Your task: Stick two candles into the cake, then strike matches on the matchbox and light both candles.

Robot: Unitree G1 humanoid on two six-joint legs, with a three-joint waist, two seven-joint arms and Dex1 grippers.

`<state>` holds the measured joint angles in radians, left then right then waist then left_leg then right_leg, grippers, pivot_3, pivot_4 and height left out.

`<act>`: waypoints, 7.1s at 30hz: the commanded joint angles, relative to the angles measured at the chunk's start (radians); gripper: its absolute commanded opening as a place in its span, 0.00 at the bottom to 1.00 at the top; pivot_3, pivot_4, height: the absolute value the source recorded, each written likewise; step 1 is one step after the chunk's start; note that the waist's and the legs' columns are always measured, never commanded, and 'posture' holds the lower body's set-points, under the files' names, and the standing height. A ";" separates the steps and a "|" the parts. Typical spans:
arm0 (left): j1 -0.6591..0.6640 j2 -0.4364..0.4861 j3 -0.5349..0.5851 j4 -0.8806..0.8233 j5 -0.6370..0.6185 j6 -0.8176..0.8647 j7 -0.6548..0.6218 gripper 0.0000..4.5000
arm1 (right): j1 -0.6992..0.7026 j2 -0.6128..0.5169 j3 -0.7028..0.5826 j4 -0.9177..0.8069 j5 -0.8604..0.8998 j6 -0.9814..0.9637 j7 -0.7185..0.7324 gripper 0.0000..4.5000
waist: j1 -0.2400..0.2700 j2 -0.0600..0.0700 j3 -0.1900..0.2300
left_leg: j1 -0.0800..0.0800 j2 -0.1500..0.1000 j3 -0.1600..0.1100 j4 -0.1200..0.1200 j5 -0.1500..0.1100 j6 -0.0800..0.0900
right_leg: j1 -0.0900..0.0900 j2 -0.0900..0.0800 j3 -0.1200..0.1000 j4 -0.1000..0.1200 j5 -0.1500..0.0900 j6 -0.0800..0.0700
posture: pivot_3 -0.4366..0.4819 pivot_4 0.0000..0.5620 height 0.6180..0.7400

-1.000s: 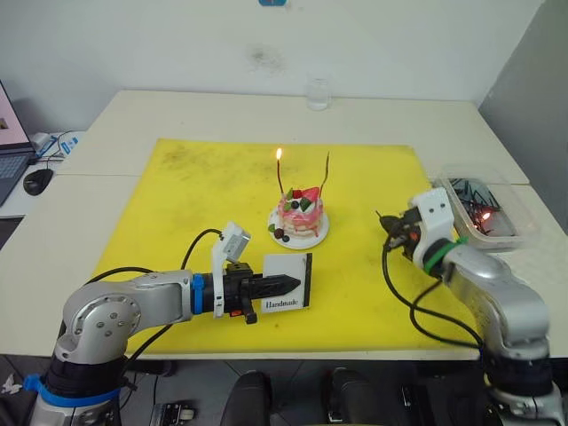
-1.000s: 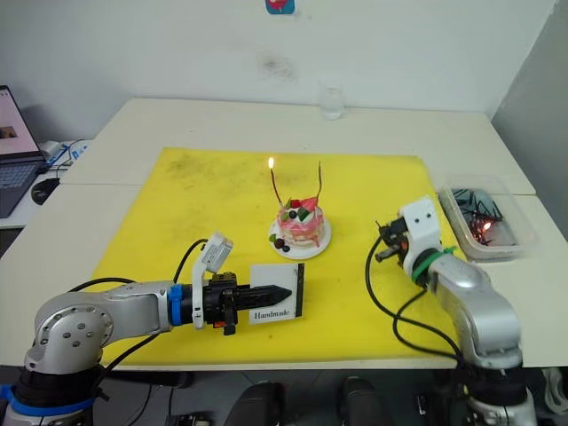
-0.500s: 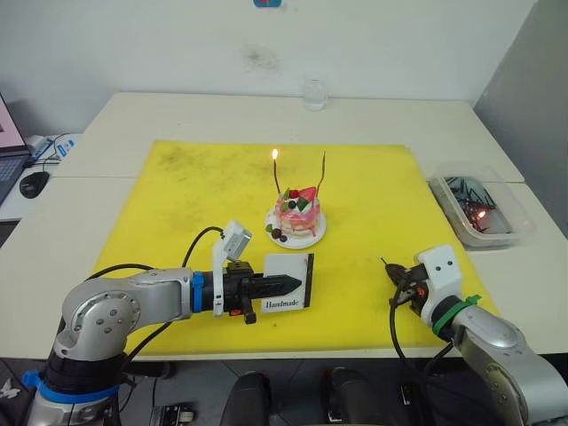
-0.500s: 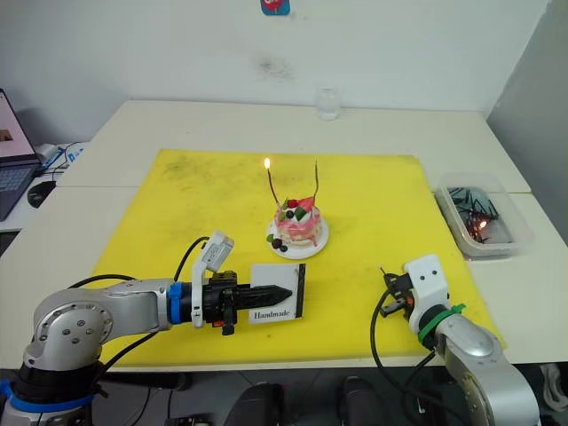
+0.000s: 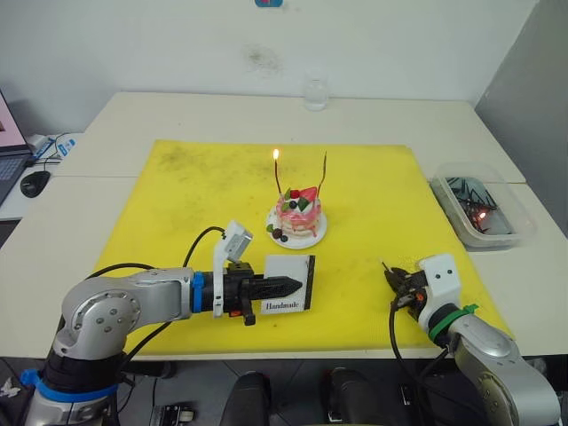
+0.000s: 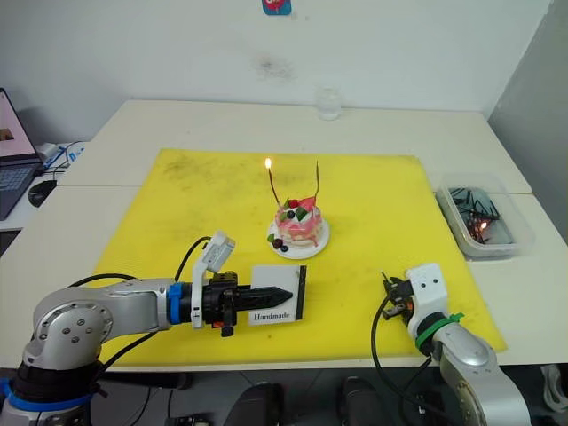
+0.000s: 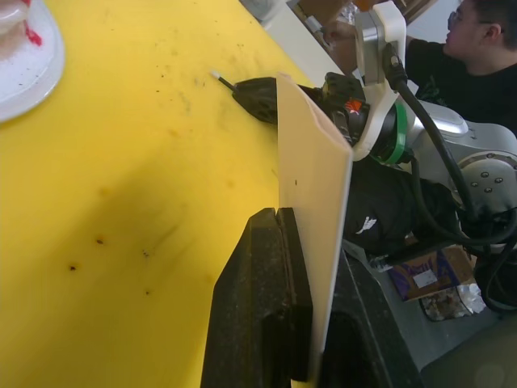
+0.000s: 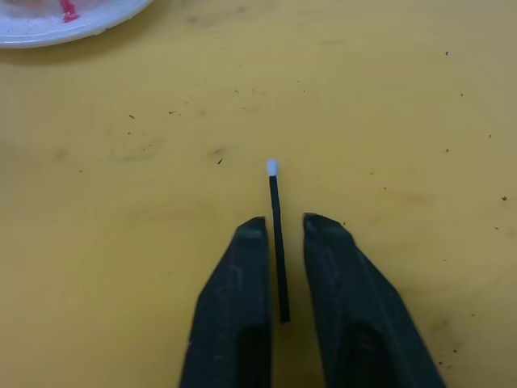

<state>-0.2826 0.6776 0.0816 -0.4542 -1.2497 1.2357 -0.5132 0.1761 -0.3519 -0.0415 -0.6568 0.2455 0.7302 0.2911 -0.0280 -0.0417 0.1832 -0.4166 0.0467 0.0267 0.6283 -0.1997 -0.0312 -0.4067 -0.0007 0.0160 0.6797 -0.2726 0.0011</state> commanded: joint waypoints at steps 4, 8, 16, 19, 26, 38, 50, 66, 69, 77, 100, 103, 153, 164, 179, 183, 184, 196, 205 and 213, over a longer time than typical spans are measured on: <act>-0.019 0.008 0.000 0.003 -0.006 -0.005 -0.016 0.00 | 0.015 -0.026 0.016 0.042 -0.040 -0.180 0.041 0.36 | 0.000 0.000 0.000 | 0.000 0.000 0.000 0.000 0.000 0.000 | 0.000 0.000 0.000 0.000 0.000 0.000 | 0.48 0.27 1.00; -0.021 0.012 0.002 0.003 -0.010 -0.003 -0.014 0.00 | 0.017 -0.002 0.012 0.078 -0.036 -0.287 0.052 0.36 | 0.000 0.000 0.000 | 0.000 0.000 0.000 0.000 0.000 0.000 | 0.000 0.000 0.000 0.000 0.000 0.000 | 0.48 0.27 1.00; -0.013 0.014 0.004 -0.010 -0.024 0.001 -0.007 0.00 | 0.004 0.010 0.010 0.170 -0.048 -0.355 0.056 0.36 | 0.000 0.000 0.000 | 0.000 0.000 0.000 0.000 0.000 0.000 | 0.000 0.000 0.000 0.000 0.000 0.000 | 0.48 0.27 1.00; -0.013 0.014 0.004 -0.010 -0.024 0.001 -0.007 0.00 | 0.002 0.011 0.013 0.183 -0.046 -0.353 0.062 0.36 | 0.000 0.000 0.000 | 0.000 0.000 0.000 0.000 0.000 0.000 | 0.000 0.000 0.000 0.000 0.000 0.000 | 0.48 0.27 1.00; -0.016 0.011 0.000 -0.008 -0.021 0.000 -0.009 0.00 | 0.000 0.019 0.030 0.187 -0.050 -0.355 0.060 0.36 | 0.000 0.000 0.000 | 0.000 0.000 0.000 0.000 0.000 0.000 | 0.000 0.000 0.000 0.000 0.000 0.000 | 0.48 0.27 1.00; -0.017 0.007 -0.007 -0.002 -0.013 -0.003 -0.011 0.00 | 0.000 0.024 0.049 0.185 -0.062 -0.325 0.055 0.08 | 0.000 0.000 0.000 | 0.000 0.000 0.000 0.000 0.000 0.000 | 0.000 0.000 0.000 0.000 0.000 0.000 | 0.48 0.27 1.00; -0.015 0.007 -0.008 -0.004 -0.010 -0.005 -0.012 0.00 | 0.008 0.023 0.043 0.152 -0.047 -0.326 0.067 0.01 | 0.000 -0.001 0.000 | 0.000 0.000 0.000 0.000 0.000 0.000 | 0.000 0.000 0.000 0.000 0.000 0.000 | 0.48 0.27 1.00; -0.094 -0.084 -0.057 0.004 0.091 -0.062 0.026 0.00 | -0.279 -0.462 -0.002 -0.202 0.128 -0.117 0.427 0.01 | 0.001 -0.001 0.000 | 0.000 -0.001 -0.001 0.000 0.000 0.000 | 0.001 0.001 -0.001 0.000 0.001 0.001 | 0.48 0.27 1.00; -0.131 -0.091 -0.067 0.027 0.109 -0.063 0.014 0.00 | -0.375 -0.532 0.070 -0.192 0.121 -0.137 0.506 0.01 | 0.001 -0.001 0.000 | 0.000 -0.001 -0.001 0.001 0.000 0.000 | 0.001 0.001 -0.001 0.000 0.001 0.001 | 0.48 0.27 1.00; -0.208 -0.104 -0.103 0.057 0.190 -0.090 -0.024 0.00 | -0.546 -0.550 0.265 -0.090 -0.062 -0.254 0.562 0.01 | 0.002 -0.001 0.000 | 0.000 -0.002 0.000 0.001 0.000 0.000 | 0.001 0.002 0.000 0.000 0.001 0.001 | 0.48 0.27 1.00; -0.212 -0.120 -0.092 0.062 0.239 -0.087 -0.059 0.00 | -0.619 -0.465 0.343 0.036 -0.223 -0.366 0.626 0.01 | 0.002 -0.001 0.000 | 0.000 0.000 -0.001 0.001 0.000 0.000 | 0.001 0.001 -0.001 0.000 0.001 0.001 | 0.48 0.27 1.00; -0.213 -0.126 -0.091 0.059 0.229 -0.086 -0.063 0.00 | -0.618 -0.458 0.358 0.043 -0.244 -0.371 0.633 0.01 | 0.002 -0.001 0.000 | 0.000 0.000 -0.001 0.001 0.000 0.000 | 0.001 0.001 0.000 0.000 0.001 0.001 | 0.48 0.27 1.00; -0.181 -0.154 -0.045 0.004 0.149 0.017 0.050 0.00 | -0.518 -0.477 0.316 -0.160 -0.195 -0.138 0.594 0.01 | 0.024 -0.001 0.000 | 0.000 -0.001 -0.001 0.002 0.001 0.000 | 0.002 0.000 -0.001 0.001 0.001 0.002 | 0.48 0.27 1.00; -0.183 -0.164 -0.037 -0.001 0.120 0.021 0.069 0.00 | -0.527 -0.462 0.346 -0.097 -0.237 -0.194 0.590 0.01 | 0.024 -0.001 0.000 | 0.000 -0.001 -0.001 0.002 0.001 0.000 | 0.002 0.000 -0.001 0.001 0.001 0.002 | 0.48 0.27 1.00; -0.192 -0.199 -0.045 0.004 0.116 0.012 0.083 0.00 | -0.538 -0.416 0.388 -0.079 -0.285 -0.216 0.592 0.01 | 0.024 -0.001 0.000 | 0.000 -0.001 -0.001 0.002 0.001 0.000 | 0.002 0.000 -0.001 0.001 0.001 0.002 | 0.48 0.27 1.00; -0.193 -0.202 -0.039 0.007 0.105 0.018 0.084 0.00 | -0.538 -0.410 0.387 -0.063 -0.294 -0.223 0.594 0.01 | 0.024 -0.001 0.000 | 0.000 -0.001 -0.001 0.002 0.001 0.000 | 0.002 0.000 -0.001 0.001 0.001 0.002 | 0.48 0.27 1.00; -0.193 -0.202 -0.039 0.007 0.104 0.019 0.084 0.00 | -0.539 -0.407 0.386 -0.060 -0.295 -0.225 0.594 0.01 | 0.024 -0.001 0.000 | 0.000 -0.001 -0.001 0.002 0.001 0.000 | 0.002 0.000 -0.001 0.001 0.001 0.002 | 0.48 0.27 1.00; -0.192 -0.113 -0.054 0.066 0.160 0.015 -0.013 0.00 | -0.484 -0.508 0.231 -0.134 -0.177 -0.215 0.691 0.01 | 0.024 -0.001 0.000 | 0.000 -0.001 -0.001 0.002 0.001 0.000 | 0.002 0.000 -0.001 0.001 0.001 0.002 | 0.48 0.27 1.00; -0.198 -0.102 -0.051 0.113 0.113 0.076 -0.076 0.00 | -0.481 -0.497 0.212 -0.172 -0.115 -0.187 0.663 0.01 | 0.023 -0.001 0.000 | 0.000 -0.001 -0.001 0.002 0.001 0.000 | 0.002 0.000 -0.001 0.001 0.001 0.002 | 0.48 0.27 1.00; -0.192 -0.109 -0.048 0.108 0.106 0.102 -0.078 0.00 | -0.487 -0.486 0.238 -0.165 -0.117 -0.202 0.640 0.01 | 0.023 -0.001 0.000 | 0.000 -0.001 -0.001 0.002 0.001 0.000 | 0.002 0.000 -0.001 0.001 0.001 0.002 | 0.48 0.27 1.00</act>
<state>-0.4681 0.5668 0.0257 -0.3238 -1.1210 1.3337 -0.5812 -0.3023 -0.8405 0.2007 -0.7983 0.1301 0.5437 0.9423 -0.0049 -0.0432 0.1834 -0.4161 0.0459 0.0252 0.6306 -0.1991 -0.0316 -0.4050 -0.0003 0.0147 0.6807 -0.2714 0.0028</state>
